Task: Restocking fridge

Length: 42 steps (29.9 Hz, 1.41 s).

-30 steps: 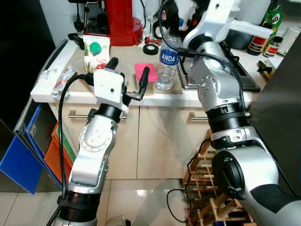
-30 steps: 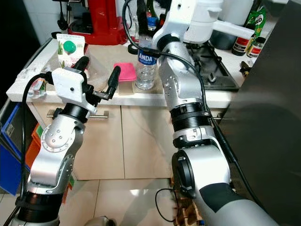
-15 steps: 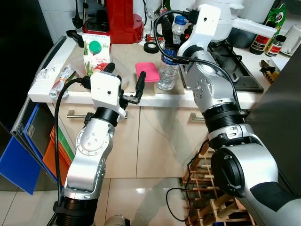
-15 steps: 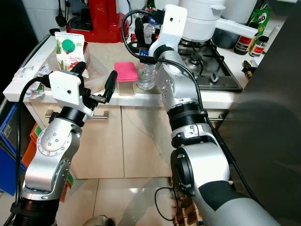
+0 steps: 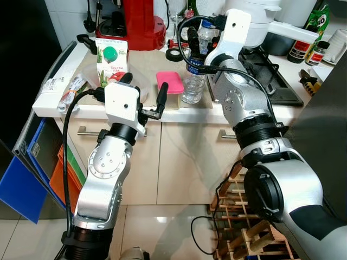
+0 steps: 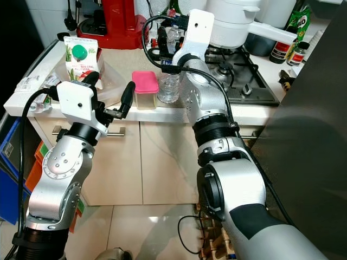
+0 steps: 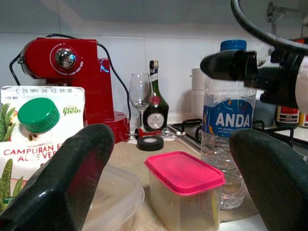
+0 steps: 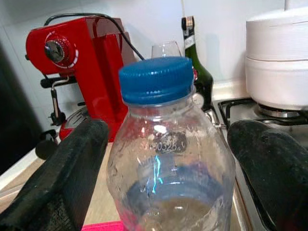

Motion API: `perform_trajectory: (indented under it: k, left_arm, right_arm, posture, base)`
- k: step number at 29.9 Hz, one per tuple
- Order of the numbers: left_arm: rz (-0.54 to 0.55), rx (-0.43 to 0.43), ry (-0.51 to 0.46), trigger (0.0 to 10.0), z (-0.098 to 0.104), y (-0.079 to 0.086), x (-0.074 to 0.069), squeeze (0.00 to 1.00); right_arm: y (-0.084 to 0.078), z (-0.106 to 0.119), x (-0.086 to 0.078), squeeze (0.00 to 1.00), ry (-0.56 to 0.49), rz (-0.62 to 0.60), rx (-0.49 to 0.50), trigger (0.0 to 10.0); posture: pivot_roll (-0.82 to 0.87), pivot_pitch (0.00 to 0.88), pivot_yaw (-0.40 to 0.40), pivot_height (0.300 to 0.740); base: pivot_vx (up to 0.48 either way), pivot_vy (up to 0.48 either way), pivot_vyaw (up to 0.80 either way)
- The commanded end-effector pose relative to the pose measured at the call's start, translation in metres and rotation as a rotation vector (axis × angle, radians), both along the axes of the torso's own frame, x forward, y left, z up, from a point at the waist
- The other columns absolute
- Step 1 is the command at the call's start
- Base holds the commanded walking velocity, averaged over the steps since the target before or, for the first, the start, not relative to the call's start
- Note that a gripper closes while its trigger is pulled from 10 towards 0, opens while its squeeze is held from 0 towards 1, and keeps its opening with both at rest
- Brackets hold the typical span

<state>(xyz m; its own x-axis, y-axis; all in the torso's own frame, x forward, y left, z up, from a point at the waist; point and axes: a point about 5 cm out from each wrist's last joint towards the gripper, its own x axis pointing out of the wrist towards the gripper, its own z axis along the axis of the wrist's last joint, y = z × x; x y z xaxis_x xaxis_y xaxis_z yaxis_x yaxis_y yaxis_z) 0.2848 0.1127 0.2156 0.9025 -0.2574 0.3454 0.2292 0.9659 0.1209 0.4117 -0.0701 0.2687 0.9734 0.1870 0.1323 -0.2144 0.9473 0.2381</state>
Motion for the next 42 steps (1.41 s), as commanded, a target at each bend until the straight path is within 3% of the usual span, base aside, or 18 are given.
perform_trajectory:
  k: [1, 19, 20, 21, 42]
  left_arm:
    - [-0.008, 0.006, -0.001, 10.0, 0.0012, -0.0035, 0.0014, 0.0]
    - [-0.022, 0.03, -0.006, 10.0, 0.0, -0.0064, 0.0063, 0.0]
    - [-0.023, 0.032, -0.007, 10.0, -0.0002, -0.0066, 0.0065, 0.0]
    - [-0.023, 0.034, -0.008, 10.0, -0.0001, -0.0066, 0.0066, 0.0]
    - [-0.014, 0.049, -0.008, 10.0, -0.0019, -0.0074, 0.0078, 0.0]
  right_arm:
    - [-0.0029, -0.0009, 0.0011, 1.0, 0.013, -0.01, -0.003, 10.0]
    - [-0.0015, -0.0064, 0.0015, 1.0, 0.024, -0.007, -0.042, 10.0]
    - [-0.0022, -0.0079, 0.0017, 1.0, 0.026, -0.014, -0.042, 8.9]
    - [-0.0025, -0.0085, 0.0017, 0.0, 0.028, -0.014, -0.038, 0.0]
    - [-0.0035, -0.0103, 0.0015, 0.0, 0.028, -0.019, -0.046, 0.0]
  posture:
    - [0.13, 0.0, -0.071, 0.74]
    - [0.13, 0.0, -0.076, 0.74]
    - [0.13, 0.0, -0.077, 0.74]
    - [0.13, 0.0, -0.077, 0.74]
    - [0.12, 0.0, -0.081, 0.74]
  base:
    - [0.0, 0.0, 0.0]
    - [0.0, 0.0, 0.0]
    - [0.0, 0.0, 0.0]
    - [0.0, 0.0, 0.0]
    - [0.0, 0.0, 0.0]
